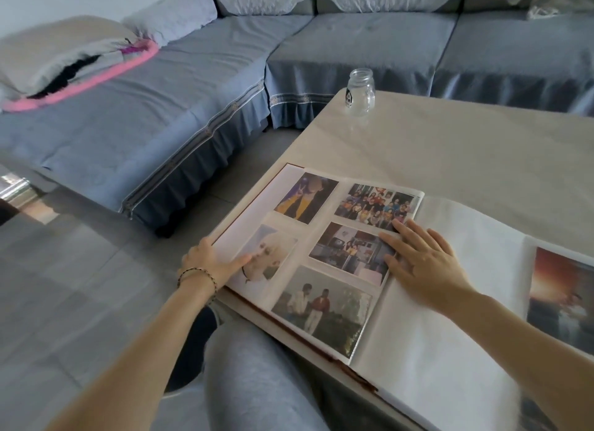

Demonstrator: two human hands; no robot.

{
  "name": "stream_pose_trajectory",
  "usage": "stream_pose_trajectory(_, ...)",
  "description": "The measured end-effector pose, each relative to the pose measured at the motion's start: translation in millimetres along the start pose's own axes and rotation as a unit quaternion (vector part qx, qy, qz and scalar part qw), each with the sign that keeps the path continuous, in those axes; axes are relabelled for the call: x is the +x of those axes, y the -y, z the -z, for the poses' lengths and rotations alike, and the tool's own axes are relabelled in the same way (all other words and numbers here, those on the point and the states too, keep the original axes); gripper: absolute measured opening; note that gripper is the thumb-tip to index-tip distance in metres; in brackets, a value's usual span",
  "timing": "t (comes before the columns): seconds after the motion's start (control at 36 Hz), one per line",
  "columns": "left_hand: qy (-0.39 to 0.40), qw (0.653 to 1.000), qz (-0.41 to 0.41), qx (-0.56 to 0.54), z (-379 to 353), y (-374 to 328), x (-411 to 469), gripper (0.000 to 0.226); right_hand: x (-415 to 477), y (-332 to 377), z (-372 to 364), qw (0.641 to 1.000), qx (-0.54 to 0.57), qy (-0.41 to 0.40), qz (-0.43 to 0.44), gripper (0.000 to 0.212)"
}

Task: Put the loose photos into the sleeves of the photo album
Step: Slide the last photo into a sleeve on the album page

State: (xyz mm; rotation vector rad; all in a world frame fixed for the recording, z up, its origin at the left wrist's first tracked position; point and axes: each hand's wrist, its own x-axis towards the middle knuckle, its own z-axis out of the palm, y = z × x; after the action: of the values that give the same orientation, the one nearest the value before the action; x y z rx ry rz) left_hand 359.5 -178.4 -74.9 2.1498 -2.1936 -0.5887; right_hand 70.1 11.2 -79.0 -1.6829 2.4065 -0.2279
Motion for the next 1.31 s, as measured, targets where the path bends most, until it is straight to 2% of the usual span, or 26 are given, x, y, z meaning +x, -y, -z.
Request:
stream_pose_trajectory(0.08, 0.019, 0.999, 0.007, 0.026, 2, 4, 6, 0.093, 0, 0, 0, 1.0, 0.003, 0.001, 0.0, 0.088)
stream_pose_trajectory(0.25, 0.054, 0.997, 0.048, 0.025, 5, 5, 21, 0.107, -1, 0, 0, 1.0, -0.008, 0.01, -0.006, 0.09)
stream_pose_trajectory(0.36, 0.076, 0.995, 0.064, -0.011, 8, 9, 30, 0.113, 1, -1, -1, 0.999, -0.027, 0.021, -0.004, 0.109)
stream_pose_trajectory(0.44, 0.085, 0.992, 0.05, -0.075, 16, 12, 30, 0.097, 4, 1, 2, 0.999, -0.029, 0.033, -0.003, 0.095)
stream_pose_trajectory(0.5, 0.052, 0.992, 0.029, -0.113, 23, 11, 26, 0.08, 3, 5, 7, 0.998, -0.036, 0.053, 0.009, 0.09)
stream_pose_trajectory(0.58, -0.028, 0.983, -0.018, -0.179, 44, 3, 11, 0.059, 1, 14, 19, 0.998, -0.001, 0.066, -0.011, 0.055)
stream_pose_trajectory(0.61, -0.053, 0.977, -0.042, -0.204, 53, 0, 4, 0.05, 0, 19, 25, 0.998, 0.024, 0.059, -0.018, 0.051)
stream_pose_trajectory(0.72, -0.147, 0.941, -0.157, -0.26, 94, -18, -30, 0.036, -3, 42, 45, 0.993, 0.108, 0.041, 0.01, 0.05)
stream_pose_trajectory(0.78, -0.188, 0.921, -0.186, -0.286, 112, -34, -54, 0.019, -5, 56, 57, 0.989, 0.14, 0.024, 0.044, 0.048)
stream_pose_trajectory(0.86, -0.206, 0.873, -0.213, -0.387, 134, -64, -98, 0.028, -11, 79, 82, 0.978, 0.193, -0.024, 0.082, 0.048)
stream_pose_trajectory(0.94, -0.179, 0.835, -0.271, -0.444, 143, -88, -136, 0.032, -19, 98, 112, 0.947, 0.311, -0.038, 0.075, 0.047)
stream_pose_trajectory(1.0, -0.122, 0.799, -0.315, -0.497, 144, -100, -158, 0.032, -28, 102, 132, 0.902, 0.427, -0.04, 0.05, 0.043)
stream_pose_trajectory(1.06, -0.049, 0.762, -0.368, -0.531, 142, -108, -177, 0.032, -41, 98, 149, 0.857, 0.512, -0.049, 0.023, 0.031)
stream_pose_trajectory(1.11, 0.01, 0.751, -0.44, -0.492, 138, -119, -194, 0.033, -58, 86, 166, 0.798, 0.601, -0.051, -0.015, 0.028)
stream_pose_trajectory(1.17, 0.053, 0.75, -0.517, -0.41, 132, -131, -206, 0.044, -73, 68, 178, 0.739, 0.67, -0.038, -0.048, 0.046)
stream_pose_trajectory(1.22, 0.096, 0.746, -0.569, -0.333, 122, -145, -215, 0.064, -88, 49, 187, 0.705, 0.706, -0.018, -0.066, 0.074)
stream_pose_trajectory(1.25, 0.123, 0.739, -0.588, -0.305, 116, -153, -221, 0.071, -97, 39, 192, 0.694, 0.716, -0.009, -0.072, 0.079)
stream_pose_trajectory(1.31, 0.182, 0.719, -0.615, -0.27, 102, -170, -232, 0.075, -116, 22, 199, 0.681, 0.727, -0.003, -0.089, 0.074)
